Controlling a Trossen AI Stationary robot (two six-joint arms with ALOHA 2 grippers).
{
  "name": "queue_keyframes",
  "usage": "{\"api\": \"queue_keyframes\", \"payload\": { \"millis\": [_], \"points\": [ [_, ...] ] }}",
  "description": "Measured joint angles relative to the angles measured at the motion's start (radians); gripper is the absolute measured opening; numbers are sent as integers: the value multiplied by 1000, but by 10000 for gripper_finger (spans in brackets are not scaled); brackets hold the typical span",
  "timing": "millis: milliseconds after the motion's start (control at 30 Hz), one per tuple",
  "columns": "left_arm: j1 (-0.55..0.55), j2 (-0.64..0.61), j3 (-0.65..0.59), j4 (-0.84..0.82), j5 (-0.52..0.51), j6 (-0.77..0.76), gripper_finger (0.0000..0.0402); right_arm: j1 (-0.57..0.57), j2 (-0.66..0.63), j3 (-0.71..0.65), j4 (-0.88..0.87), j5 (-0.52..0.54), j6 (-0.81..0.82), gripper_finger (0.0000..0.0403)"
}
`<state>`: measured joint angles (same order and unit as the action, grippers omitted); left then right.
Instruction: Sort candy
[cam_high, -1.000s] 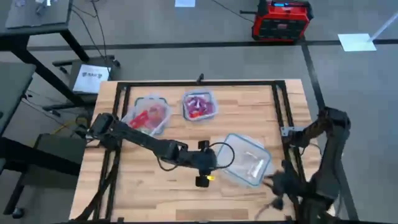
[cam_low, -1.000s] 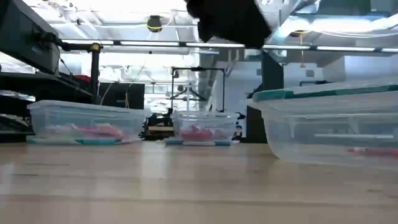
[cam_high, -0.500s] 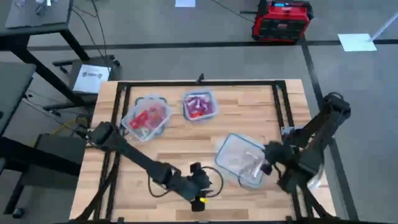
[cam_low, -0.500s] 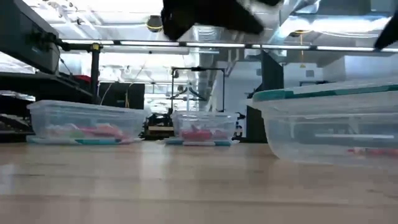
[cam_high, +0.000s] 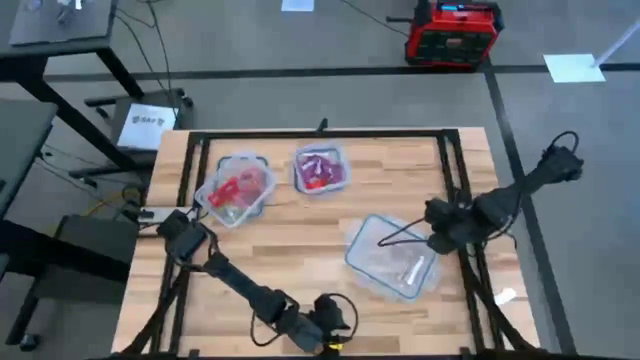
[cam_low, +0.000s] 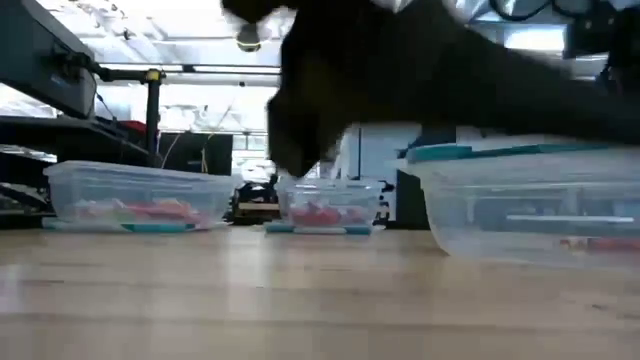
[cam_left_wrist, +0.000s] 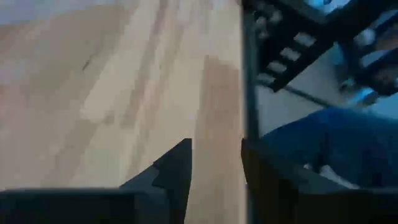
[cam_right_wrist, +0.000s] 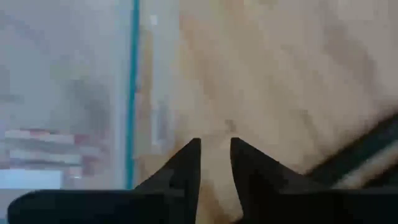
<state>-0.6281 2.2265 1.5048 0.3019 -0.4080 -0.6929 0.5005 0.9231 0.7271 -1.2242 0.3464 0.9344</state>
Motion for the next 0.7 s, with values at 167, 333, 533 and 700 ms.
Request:
{"api": "queue_keyframes", "payload": {
  "millis": [167, 333, 533, 700],
  "points": [
    [-1, 1, 23, -2, -16, 31, 124, 3, 32, -38, 95, -54, -17, 74],
    [-1, 2, 24, -7, -17, 33, 124, 3, 73, -41, 85, -60, -21, 74],
    [-1, 2, 24, -7, -18, 39, 124, 2, 105, -41, 148, -208, -116, 73],
    [-1, 2, 23, -17, -18, 42, 124, 1, 85, -41, 95, -183, -96, 65]
  ]
}}
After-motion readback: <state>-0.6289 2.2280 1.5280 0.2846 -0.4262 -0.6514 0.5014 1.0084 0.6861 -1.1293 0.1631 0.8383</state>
